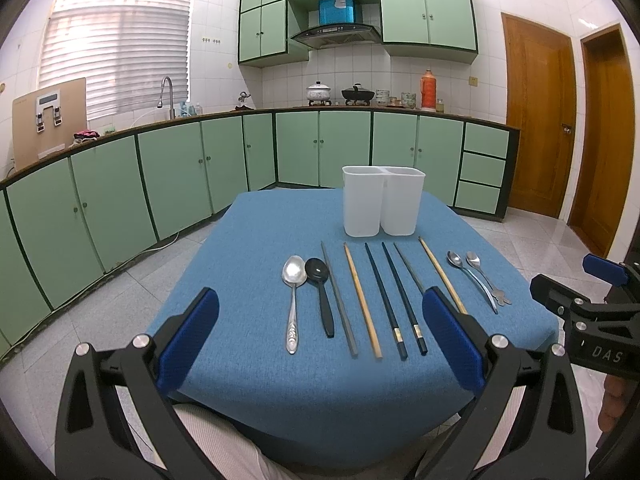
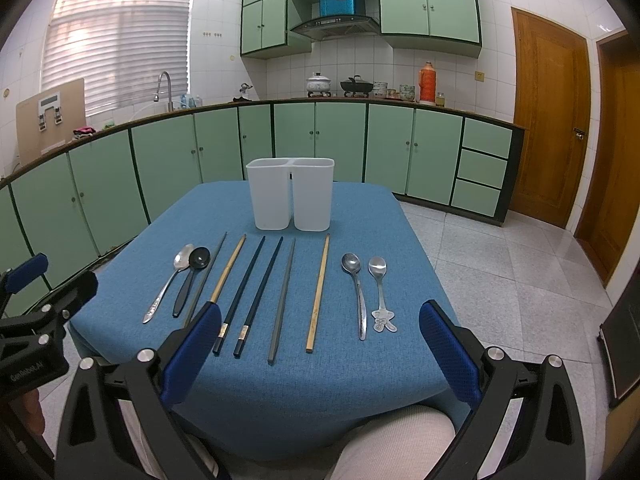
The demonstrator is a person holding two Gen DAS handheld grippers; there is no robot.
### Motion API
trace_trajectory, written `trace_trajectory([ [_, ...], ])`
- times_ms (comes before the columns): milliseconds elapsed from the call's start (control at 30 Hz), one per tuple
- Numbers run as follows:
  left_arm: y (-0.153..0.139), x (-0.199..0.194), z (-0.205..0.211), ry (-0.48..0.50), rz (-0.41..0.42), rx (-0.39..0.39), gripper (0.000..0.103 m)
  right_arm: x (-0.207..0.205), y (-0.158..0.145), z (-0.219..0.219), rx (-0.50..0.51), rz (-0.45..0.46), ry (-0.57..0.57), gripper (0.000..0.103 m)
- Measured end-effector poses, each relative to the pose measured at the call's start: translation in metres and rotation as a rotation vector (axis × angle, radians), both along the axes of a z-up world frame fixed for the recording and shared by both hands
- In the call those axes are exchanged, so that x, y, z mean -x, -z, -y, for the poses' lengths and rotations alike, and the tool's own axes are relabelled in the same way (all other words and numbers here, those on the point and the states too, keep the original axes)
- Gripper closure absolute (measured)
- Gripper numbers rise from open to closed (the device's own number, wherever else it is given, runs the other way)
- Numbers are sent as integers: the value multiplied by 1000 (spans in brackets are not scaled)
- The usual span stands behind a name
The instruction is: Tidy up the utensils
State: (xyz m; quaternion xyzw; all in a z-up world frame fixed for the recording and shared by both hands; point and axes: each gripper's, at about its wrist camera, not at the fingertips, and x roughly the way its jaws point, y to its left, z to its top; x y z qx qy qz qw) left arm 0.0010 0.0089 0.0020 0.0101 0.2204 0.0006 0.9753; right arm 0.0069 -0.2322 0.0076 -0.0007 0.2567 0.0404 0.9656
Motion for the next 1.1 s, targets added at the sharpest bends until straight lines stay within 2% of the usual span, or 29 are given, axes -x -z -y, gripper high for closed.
trace_trajectory([
  [1100, -4, 1, 1, -6, 7, -5, 5, 2, -2, -1, 3, 3, 1, 6],
])
